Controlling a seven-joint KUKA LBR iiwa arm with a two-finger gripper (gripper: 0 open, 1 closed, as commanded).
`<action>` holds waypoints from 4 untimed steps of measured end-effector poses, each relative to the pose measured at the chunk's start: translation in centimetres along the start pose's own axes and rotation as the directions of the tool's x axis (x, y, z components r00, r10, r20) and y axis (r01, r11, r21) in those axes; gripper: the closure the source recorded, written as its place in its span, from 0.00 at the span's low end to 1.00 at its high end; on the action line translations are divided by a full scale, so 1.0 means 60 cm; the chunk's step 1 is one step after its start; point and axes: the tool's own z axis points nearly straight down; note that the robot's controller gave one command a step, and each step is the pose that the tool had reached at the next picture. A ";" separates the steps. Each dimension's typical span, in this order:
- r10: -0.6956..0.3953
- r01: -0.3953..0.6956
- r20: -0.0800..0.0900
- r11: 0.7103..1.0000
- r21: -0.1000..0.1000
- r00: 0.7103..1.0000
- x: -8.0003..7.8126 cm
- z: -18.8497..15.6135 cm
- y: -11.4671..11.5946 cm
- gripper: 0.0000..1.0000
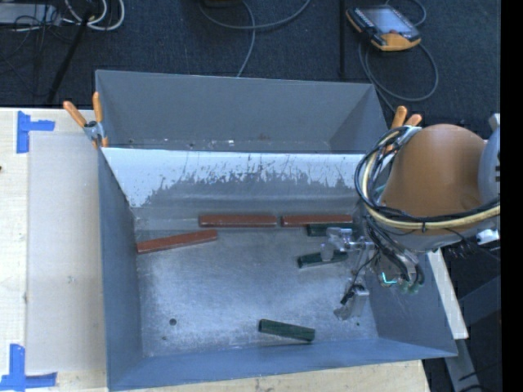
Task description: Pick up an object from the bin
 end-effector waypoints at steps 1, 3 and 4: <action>-0.087 0.087 -0.001 0.996 0.000 0.996 0.013 0.192 0.024 0.00; -0.069 0.069 0.009 0.998 0.002 0.998 0.030 0.229 0.107 1.00; -0.035 0.035 0.019 0.999 0.000 0.999 -0.020 0.019 0.151 1.00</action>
Offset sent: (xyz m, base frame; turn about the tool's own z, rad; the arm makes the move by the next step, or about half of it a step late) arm -0.0060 0.0142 -0.1101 -0.0886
